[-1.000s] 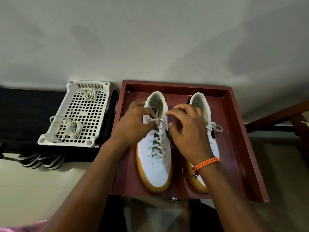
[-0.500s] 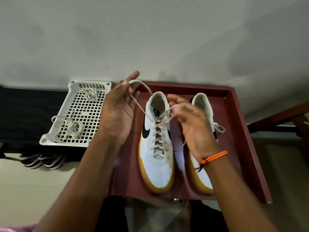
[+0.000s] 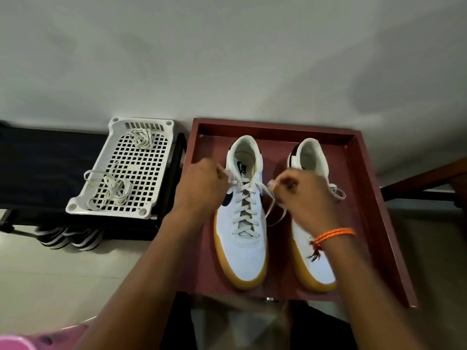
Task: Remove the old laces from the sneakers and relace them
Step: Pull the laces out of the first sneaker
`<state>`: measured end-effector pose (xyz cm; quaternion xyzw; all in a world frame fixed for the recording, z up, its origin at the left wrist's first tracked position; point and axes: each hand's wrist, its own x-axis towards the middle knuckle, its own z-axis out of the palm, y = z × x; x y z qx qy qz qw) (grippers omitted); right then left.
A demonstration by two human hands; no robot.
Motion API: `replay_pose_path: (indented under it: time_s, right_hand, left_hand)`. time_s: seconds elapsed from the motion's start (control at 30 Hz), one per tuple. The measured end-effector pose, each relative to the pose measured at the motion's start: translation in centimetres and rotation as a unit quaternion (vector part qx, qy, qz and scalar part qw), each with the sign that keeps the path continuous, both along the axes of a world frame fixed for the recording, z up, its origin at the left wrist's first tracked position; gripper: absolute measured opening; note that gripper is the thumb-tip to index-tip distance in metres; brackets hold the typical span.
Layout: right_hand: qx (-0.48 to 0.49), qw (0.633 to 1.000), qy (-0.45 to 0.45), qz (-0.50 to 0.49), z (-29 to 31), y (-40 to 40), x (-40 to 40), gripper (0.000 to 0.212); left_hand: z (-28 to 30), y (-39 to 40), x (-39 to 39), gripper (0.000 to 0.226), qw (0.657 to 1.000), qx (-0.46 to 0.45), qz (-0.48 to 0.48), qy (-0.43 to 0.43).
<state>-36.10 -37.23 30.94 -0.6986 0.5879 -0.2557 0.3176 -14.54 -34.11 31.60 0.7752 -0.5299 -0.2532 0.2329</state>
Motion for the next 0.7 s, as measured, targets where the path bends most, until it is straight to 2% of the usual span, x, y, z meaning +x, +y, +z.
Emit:
replay_pose_path:
  time_s: [0.03,0.1,0.2,0.27,0.33,0.53,0.7]
  right_hand:
    - [-0.022,0.994,0.099,0.032,-0.4,0.7,0.7,0.014]
    - [-0.053,0.985,0.156,0.045,-0.5,1.7,1.8,0.011]
    - [-0.115,0.988,0.097,0.033,0.1,1.9,2.4,0.016]
    - [-0.094,0.994,0.037,0.051,0.1,1.9,2.7,0.031]
    - [-0.07,0.994,0.035,0.074,-0.1,2.1,3.0,0.037]
    - [-0.05,0.995,0.051,0.072,-0.5,2.2,3.5,0.018]
    - [-0.013,0.996,0.02,0.087,-0.4,1.9,2.9,0.032]
  left_hand:
    - [0.0,0.0,0.1,0.023,0.999,-0.008,0.015,-0.047]
    - [0.0,-0.2,0.5,0.021,0.992,-0.053,0.048,-0.1]
    - [-0.2,-0.3,0.9,0.016,0.992,-0.101,0.041,-0.058]
    - [-0.3,-0.5,0.7,0.014,0.994,-0.098,0.024,0.036]
    - [-0.3,-0.6,0.3,0.012,0.99,-0.091,0.01,0.105]
    - [-1.1,-0.6,-1.0,0.018,0.996,-0.082,-0.043,0.011]
    - [-0.4,-0.3,-1.2,0.007,0.996,-0.076,-0.043,-0.016]
